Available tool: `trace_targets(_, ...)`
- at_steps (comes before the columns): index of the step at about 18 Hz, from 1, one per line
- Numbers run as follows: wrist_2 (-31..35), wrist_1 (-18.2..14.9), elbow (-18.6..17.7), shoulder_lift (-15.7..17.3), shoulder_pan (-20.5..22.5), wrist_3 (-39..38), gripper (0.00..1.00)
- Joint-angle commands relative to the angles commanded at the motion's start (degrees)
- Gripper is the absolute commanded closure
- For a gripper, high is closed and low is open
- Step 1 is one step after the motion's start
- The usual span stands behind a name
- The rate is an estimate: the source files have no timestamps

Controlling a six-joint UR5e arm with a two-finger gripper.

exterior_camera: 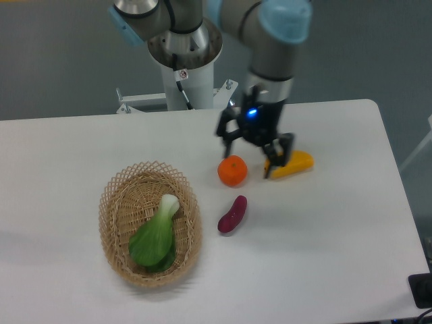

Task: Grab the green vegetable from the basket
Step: 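Move the open gripper over the basket above the green bok choy, then lower the gripper onto the bok choy leaves and close it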

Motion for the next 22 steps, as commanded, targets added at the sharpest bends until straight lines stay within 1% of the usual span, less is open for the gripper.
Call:
trace_targets(3,0.26,0.35,-0.35,-2.90,-3.96,-5.02,0.00)
trace_targets(5,0.79,1.40,-0.79,-4.66,-6.33,-6.96,0.00)
trace_targets(8,5.26,3.51,-2.54,-7.03,-8.97,-8.11,0.00)
trace_targets(10,7.81,4.74,-2.82,-8.44,-10.64,-8.28,0.00)
trace_targets(12,8.17,5.18,-3.34,-9.58,-11.18,-8.29,0.00)
trace_targets(15,9.66,7.29,-4.04,-12.48,-11.79,-8.54,0.00)
trace_targets(17,10.37,8.17,-4.04,-12.66,-12.93,-9.77,0.00)
trace_targets(19,10.55,8.79,-4.05,-13.36,-12.94,-9.78,0.00)
trace_targets(22,10.64,10.63,-4.48,-14.33,-13.28,-10.48,0.00)
